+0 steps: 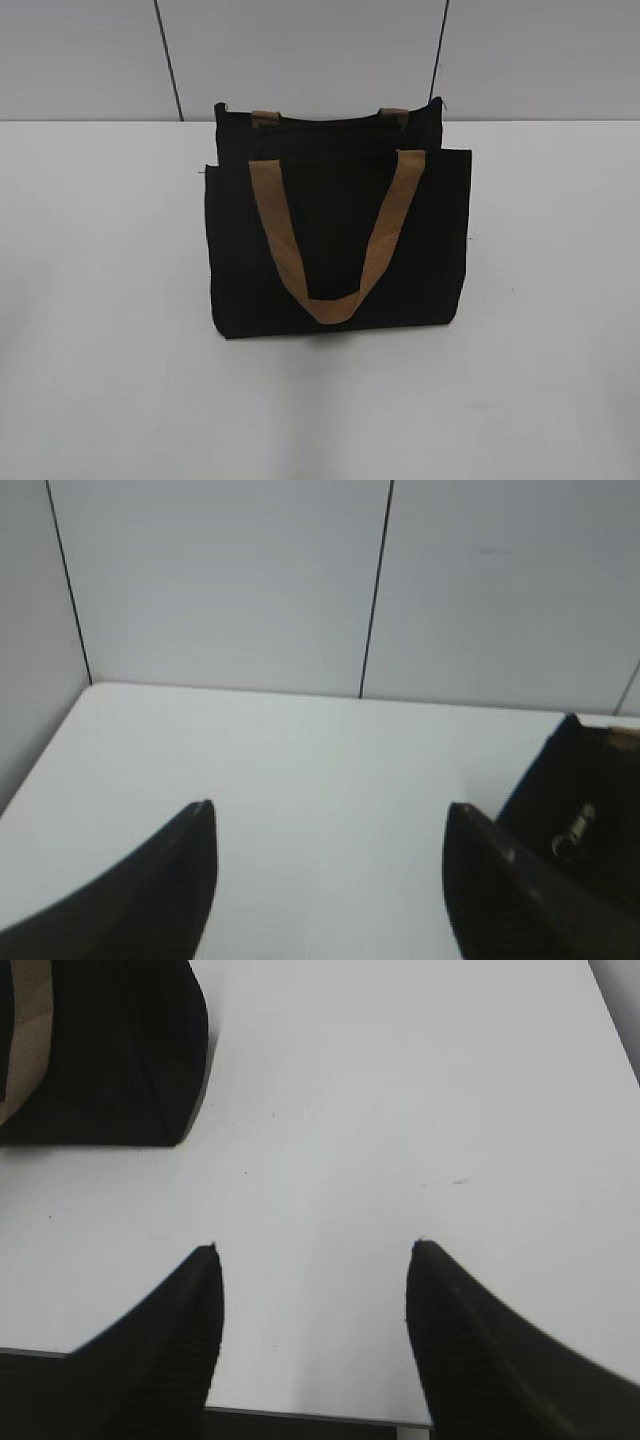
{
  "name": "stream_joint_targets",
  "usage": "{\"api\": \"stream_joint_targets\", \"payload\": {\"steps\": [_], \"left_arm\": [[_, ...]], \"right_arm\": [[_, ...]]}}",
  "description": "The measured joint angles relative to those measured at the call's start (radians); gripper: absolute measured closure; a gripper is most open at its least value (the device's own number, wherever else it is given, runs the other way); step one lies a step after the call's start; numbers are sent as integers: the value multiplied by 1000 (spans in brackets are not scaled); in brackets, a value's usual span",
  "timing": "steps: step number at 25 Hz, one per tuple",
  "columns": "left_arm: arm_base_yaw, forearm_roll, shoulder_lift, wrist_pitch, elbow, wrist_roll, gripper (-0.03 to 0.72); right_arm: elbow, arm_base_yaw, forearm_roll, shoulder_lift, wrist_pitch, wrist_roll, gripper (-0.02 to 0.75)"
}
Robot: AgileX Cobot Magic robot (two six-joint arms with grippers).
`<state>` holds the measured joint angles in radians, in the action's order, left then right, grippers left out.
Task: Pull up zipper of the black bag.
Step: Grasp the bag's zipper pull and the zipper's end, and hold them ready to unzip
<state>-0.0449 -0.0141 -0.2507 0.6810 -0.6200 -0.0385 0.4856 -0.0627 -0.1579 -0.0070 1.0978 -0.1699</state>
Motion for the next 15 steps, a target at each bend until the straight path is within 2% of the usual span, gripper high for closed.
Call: {"api": "stream_joint_targets", "payload": {"steps": [4,6,10,14,15], "left_arm": [[0,47,-178,-324,30,0,159],[0,81,-277,-565,87,10,159],[0,212,-510,-1020,228,105,159],[0,522,-811,-1347,289,220,159],[0,571,-867,-1409,291,248,159]], "right_arm": [[0,0,0,0,0,0,287],[0,0,0,0,0,0,287],[0,0,0,0,0,0,287],[0,0,0,0,0,0,287],[0,0,0,0,0,0,287]]}}
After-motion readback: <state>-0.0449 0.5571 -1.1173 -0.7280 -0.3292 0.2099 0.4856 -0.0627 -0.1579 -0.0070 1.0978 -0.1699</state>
